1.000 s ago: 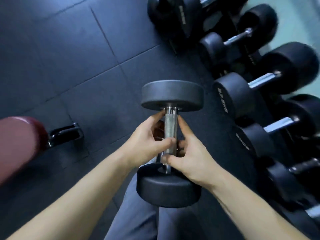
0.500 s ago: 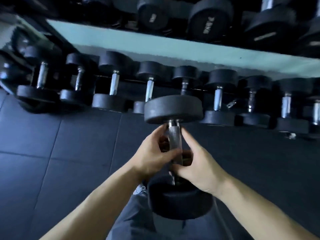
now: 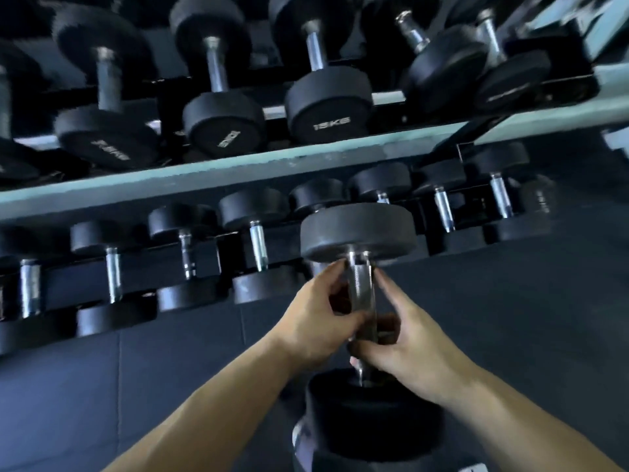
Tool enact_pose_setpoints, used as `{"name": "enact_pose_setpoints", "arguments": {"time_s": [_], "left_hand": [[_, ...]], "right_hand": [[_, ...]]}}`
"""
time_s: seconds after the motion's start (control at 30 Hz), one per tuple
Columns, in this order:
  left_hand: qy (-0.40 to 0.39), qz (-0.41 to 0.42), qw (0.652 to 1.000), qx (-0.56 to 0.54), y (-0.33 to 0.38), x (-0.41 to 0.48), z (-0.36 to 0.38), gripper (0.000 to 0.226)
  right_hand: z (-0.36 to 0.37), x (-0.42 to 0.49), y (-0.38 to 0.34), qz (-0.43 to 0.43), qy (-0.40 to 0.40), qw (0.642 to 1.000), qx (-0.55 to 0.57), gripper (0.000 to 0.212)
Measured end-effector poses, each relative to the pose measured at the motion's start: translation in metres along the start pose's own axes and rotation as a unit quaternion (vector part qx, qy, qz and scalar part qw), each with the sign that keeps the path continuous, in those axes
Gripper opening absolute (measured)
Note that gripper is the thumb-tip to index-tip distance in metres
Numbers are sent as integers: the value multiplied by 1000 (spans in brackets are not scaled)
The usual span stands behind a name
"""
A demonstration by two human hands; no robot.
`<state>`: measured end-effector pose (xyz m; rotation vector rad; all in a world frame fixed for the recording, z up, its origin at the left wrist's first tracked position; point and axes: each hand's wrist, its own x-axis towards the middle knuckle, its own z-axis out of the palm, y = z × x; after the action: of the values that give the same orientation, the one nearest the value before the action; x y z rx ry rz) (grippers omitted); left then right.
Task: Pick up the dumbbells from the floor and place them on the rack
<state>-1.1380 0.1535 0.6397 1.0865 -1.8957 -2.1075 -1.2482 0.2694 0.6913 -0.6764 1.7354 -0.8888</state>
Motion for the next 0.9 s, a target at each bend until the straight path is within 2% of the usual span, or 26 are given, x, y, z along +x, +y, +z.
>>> {"name": "enact_pose_setpoints", "arguments": {"time_s": [0.23,0.43,0.6,0.8,0.9], "left_hand": [[-75,30,997,4,77,117,93,43],[-101,42,994,27,144,217,161,42],[-87,62,994,37,195,296,223,38],[-14,56,998,17,243,383,305,42],[19,47,999,11,265,418,343,43]], "right_hand": [[-152,30,-5,17,49,999,3,97],[-274,68,-13,-3,79,996,47,98],[-383,103,-14,-35,78,996,24,102],[-520,141,-19,-34,17,999,-15,89],[-578,161,-14,-41,13,998,-41,92]]}}
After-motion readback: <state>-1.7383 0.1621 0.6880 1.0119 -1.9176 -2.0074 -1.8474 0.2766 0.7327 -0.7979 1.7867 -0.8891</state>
